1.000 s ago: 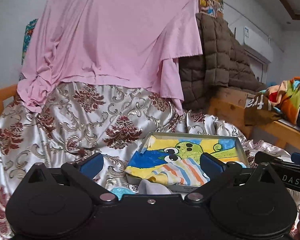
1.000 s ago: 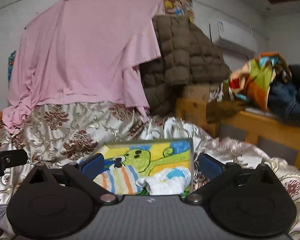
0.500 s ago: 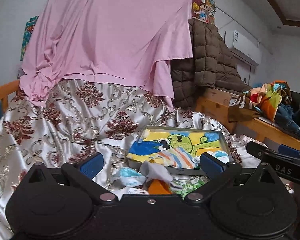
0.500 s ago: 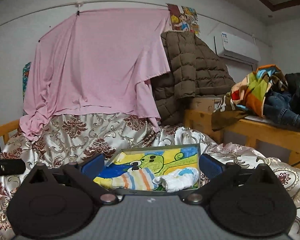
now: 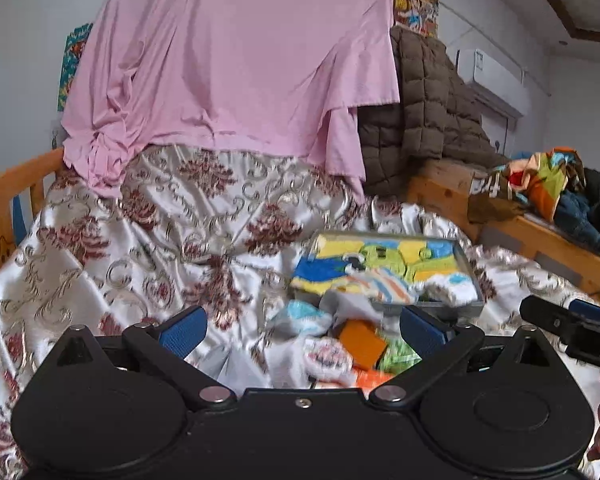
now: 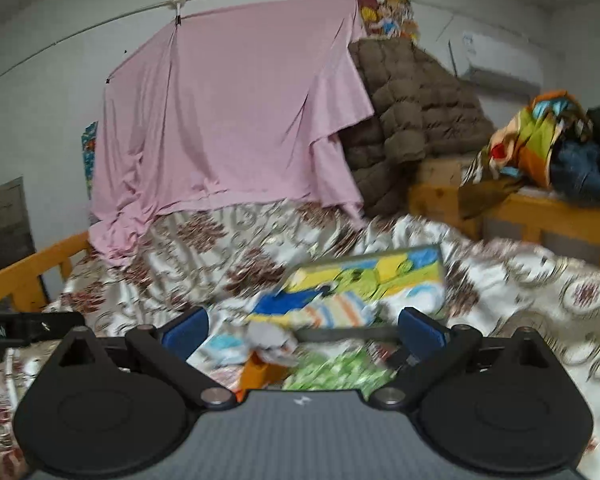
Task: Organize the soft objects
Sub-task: 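Move the left tool to the grey face mask and the right tool to the beige bag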
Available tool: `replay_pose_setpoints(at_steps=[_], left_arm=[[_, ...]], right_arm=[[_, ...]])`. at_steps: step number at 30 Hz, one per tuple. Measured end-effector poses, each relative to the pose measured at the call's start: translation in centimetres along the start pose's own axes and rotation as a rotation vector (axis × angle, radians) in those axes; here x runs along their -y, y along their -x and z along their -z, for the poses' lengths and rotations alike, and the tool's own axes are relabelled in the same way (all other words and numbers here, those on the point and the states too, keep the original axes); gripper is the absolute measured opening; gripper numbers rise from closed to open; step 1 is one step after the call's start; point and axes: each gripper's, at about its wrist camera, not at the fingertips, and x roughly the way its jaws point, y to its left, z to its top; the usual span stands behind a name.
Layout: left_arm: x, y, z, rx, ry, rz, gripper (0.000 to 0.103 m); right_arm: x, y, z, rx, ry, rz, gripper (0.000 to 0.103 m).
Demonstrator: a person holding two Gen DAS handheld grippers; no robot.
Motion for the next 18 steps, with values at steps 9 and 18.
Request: replay_pose_setpoints(at_steps=[9, 18], left_arm=[[-1.3, 0.0, 0.2, -0.059, 0.004, -0.07, 0.102], [-2.1, -2.6, 1.3, -0.238, 0.025, -0.103, 0.102]], right_arm=[[-2.0, -1.0, 1.6, -0.179, 0.014, -0.141, 0.103], [-3.5, -3.2, 3.3, -0.4, -0.016, -0.251, 0.103]])
